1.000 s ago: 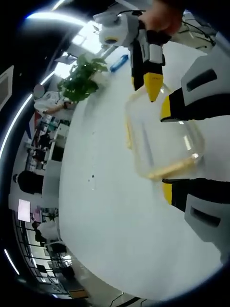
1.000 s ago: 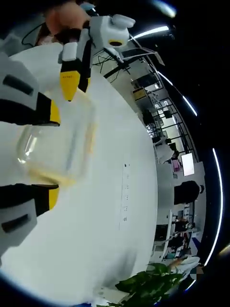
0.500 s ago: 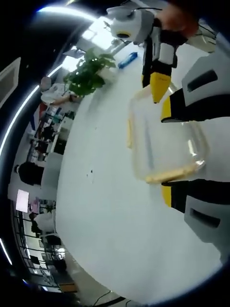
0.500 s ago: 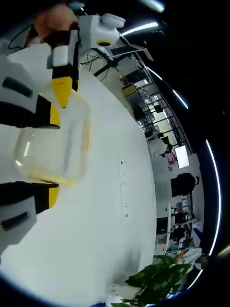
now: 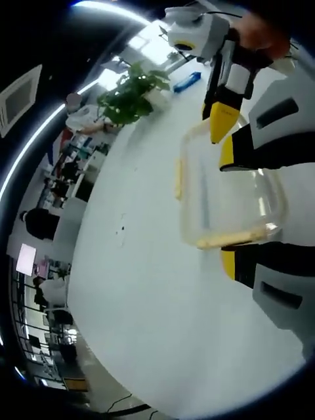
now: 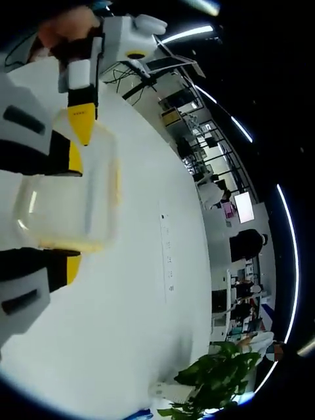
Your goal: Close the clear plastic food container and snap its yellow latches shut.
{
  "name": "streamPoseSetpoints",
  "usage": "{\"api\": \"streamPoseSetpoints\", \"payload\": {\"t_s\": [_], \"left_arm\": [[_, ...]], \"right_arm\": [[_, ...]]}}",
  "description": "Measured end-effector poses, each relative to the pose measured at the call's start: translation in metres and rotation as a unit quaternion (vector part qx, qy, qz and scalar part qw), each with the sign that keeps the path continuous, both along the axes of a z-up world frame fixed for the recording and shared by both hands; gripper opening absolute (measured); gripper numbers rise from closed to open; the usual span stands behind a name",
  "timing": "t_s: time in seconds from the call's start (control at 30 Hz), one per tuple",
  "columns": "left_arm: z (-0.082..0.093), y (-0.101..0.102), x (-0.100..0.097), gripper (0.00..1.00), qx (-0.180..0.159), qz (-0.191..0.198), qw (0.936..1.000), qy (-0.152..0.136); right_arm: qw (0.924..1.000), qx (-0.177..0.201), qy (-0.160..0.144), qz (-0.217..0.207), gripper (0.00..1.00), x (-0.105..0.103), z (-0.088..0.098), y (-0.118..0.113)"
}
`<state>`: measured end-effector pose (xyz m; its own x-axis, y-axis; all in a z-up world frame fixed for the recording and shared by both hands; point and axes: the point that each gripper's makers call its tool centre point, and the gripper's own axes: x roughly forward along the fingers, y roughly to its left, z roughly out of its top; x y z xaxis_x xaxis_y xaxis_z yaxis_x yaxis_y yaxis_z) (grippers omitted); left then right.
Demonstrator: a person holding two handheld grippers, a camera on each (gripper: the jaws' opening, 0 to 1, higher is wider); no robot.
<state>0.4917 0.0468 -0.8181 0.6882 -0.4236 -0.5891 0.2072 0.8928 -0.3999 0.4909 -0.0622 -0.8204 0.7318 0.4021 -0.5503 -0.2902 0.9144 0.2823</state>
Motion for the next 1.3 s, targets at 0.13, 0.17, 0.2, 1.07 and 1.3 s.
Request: {"api": "streamPoseSetpoints", "payload": {"t_s": [0.13, 0.17, 0.2, 1.07, 1.3], "left_arm": [[-0.002, 0.001, 0.003, 0.42, 0.002, -0.001, 1.0, 0.0], [-0.002, 0.002, 0.006, 0.42, 0.002, 0.0, 1.0, -0.001], [-0.002, 0.003, 0.008, 0.42, 0.002, 0.001, 1.0, -0.001], [-0.002, 0.018, 0.088, 0.43, 0.008, -0.005, 0.9999, -0.009], [-0.001, 0.023, 0.103, 0.44, 0.01, -0.002, 0.9999, -0.012]], "right_arm": [[1.0, -0.002, 0.0, 0.004, 0.41, 0.005, 0.0, 0.002], [1.0, -0.001, -0.001, 0.005, 0.41, 0.007, 0.0, 0.002], [1.0, -0.001, -0.002, 0.006, 0.41, 0.009, 0.0, 0.003], [1.0, -0.001, -0.008, -0.004, 0.41, 0.081, 0.001, 0.021], [1.0, 0.001, -0.007, -0.002, 0.4, 0.092, 0.002, 0.026]]}}
